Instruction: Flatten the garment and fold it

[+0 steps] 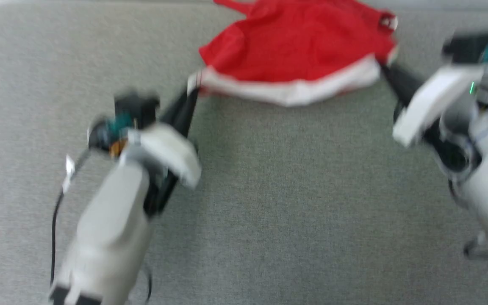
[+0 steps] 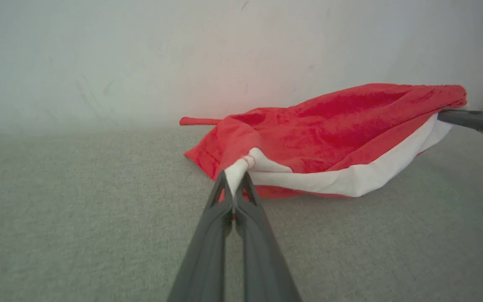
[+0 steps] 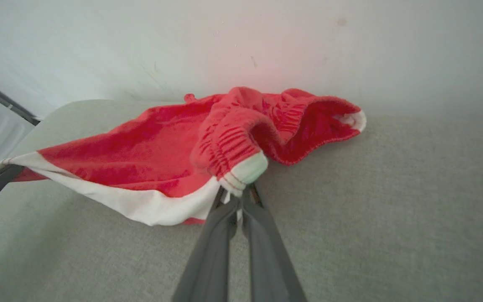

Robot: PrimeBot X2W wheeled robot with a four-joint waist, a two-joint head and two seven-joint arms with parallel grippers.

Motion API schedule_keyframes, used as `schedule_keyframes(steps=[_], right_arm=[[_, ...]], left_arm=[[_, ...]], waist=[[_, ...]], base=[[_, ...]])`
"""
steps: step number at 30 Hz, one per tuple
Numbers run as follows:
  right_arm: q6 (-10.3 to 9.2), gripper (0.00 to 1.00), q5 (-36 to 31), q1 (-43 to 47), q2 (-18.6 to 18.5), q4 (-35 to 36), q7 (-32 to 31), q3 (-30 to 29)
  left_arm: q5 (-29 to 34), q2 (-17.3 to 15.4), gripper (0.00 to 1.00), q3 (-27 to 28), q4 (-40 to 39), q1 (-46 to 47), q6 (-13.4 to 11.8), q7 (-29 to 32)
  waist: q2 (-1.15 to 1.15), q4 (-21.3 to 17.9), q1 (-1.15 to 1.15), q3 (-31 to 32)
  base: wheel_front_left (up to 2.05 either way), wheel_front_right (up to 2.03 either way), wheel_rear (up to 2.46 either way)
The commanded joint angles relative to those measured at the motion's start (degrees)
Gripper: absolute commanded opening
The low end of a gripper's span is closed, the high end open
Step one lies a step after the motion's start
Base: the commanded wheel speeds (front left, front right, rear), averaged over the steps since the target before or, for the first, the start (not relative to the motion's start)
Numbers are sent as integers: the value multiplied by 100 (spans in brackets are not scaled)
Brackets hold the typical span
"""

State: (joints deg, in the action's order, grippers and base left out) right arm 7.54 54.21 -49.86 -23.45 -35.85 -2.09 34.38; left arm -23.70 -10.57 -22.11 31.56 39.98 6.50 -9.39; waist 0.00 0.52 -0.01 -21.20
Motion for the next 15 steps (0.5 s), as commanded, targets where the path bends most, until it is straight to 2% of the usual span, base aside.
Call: schedule_keyframes(steps=[1,7,15], right_arm=[[-5,0,120,303,-103,80,-42,107],[-5,0,488,1205,-476,307,-227,260],[-5,0,771,2322,-925,616,-606,156]], left_arm=[[-83,-117,0,-84,-84,-374,39,68],[-319,-451,0,-275,-633,-1449,67,378],[-634,-809,0,-405,-1606,-2678,49,897]], waist=[[0,122,1,435],[0,229,1,933],[0,273,1,1553]], base=[[0,0,0],[0,0,0],[0,0,0]])
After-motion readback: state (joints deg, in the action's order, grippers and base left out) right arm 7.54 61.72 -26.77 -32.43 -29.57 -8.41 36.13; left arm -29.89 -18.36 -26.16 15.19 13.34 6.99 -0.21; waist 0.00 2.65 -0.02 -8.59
